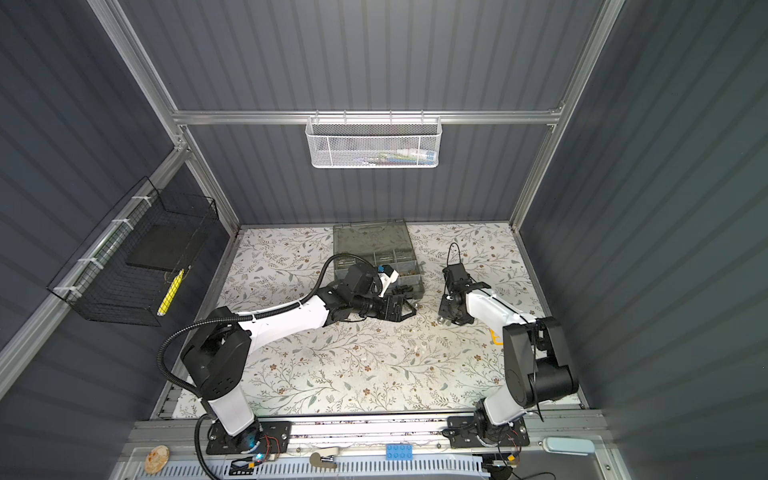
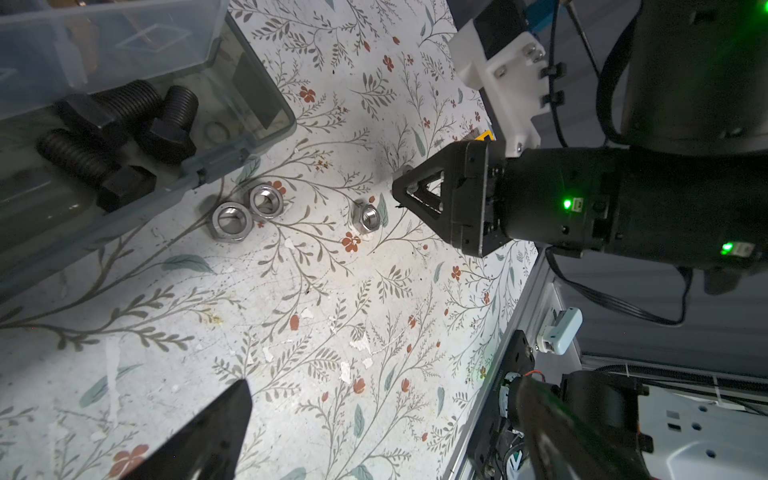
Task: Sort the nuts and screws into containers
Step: 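Carry the hex nut with the right gripper over the box while left draws back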
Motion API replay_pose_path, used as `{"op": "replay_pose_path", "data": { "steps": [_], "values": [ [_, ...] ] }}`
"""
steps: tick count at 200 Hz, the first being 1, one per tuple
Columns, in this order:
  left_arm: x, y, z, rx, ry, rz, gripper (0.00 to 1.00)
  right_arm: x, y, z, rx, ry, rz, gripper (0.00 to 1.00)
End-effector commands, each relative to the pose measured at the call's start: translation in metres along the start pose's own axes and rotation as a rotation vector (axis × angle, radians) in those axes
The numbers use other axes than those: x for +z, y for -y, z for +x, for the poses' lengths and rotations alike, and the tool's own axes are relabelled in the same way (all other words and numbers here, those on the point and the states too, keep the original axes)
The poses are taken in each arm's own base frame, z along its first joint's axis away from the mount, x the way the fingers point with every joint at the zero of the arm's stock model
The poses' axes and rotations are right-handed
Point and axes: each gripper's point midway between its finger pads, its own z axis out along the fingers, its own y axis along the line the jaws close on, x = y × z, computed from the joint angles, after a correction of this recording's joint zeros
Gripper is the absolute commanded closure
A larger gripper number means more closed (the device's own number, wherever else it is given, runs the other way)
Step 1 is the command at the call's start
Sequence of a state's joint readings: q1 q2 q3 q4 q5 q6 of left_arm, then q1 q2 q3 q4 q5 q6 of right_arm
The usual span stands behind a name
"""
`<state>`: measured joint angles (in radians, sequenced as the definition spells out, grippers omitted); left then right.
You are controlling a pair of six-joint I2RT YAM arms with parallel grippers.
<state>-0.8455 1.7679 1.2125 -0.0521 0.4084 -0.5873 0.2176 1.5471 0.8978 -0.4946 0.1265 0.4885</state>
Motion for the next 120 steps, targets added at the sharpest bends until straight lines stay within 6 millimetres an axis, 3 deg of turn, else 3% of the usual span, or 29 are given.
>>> {"op": "replay_pose_path", "data": {
  "steps": [1, 43, 120],
  "values": [
    [-0.013, 0.011, -0.003, 0.014, 0.019, 0.005, 0.0, -0.007, -0.006, 0.001, -0.01, 0.001, -0.034, 0.8],
    [-0.025, 0.013, -0.012, 0.014, 0.052, 0.004, 0.0, -0.028, -0.035, -0.012, -0.03, 0.062, -0.191, 0.8],
    [-0.084, -0.025, -0.045, -0.071, 0.163, -0.021, 0.0, -0.092, -0.119, -0.049, -0.104, 0.178, -0.506, 0.8]
  ]
}}
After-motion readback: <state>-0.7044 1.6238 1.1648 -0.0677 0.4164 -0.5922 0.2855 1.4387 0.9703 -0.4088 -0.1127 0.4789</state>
